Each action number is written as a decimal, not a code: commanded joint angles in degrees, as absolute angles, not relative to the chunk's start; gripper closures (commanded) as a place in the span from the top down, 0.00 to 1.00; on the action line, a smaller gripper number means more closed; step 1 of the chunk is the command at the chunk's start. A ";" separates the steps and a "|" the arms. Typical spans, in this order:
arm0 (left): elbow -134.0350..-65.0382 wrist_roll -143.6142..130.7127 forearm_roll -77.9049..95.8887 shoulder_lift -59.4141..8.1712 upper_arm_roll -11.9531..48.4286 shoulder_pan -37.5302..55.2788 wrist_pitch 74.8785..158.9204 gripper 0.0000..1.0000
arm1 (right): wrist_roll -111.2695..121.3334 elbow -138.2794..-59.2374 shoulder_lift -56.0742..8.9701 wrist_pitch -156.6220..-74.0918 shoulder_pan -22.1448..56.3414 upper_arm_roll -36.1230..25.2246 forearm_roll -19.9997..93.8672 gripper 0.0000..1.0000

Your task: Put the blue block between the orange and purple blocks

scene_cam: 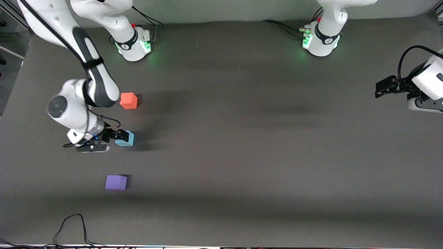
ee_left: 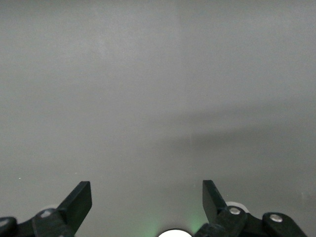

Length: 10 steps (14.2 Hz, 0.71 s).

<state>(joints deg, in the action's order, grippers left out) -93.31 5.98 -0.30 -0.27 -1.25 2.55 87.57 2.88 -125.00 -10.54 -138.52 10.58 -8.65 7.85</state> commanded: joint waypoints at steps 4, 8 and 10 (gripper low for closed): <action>-93.43 7.03 -1.14 0.09 -1.14 2.55 87.98 1.00 | 5.19 -116.93 7.28 -112.83 6.33 -8.61 8.97 1.00; -93.52 7.03 -1.14 0.09 -1.14 2.46 88.50 1.00 | 4.31 -105.13 8.78 -97.75 6.42 -8.88 6.77 1.00; -93.52 7.03 -1.14 0.09 -1.14 2.46 88.51 1.00 | 4.22 -105.03 9.58 -97.65 6.50 -8.70 6.68 1.00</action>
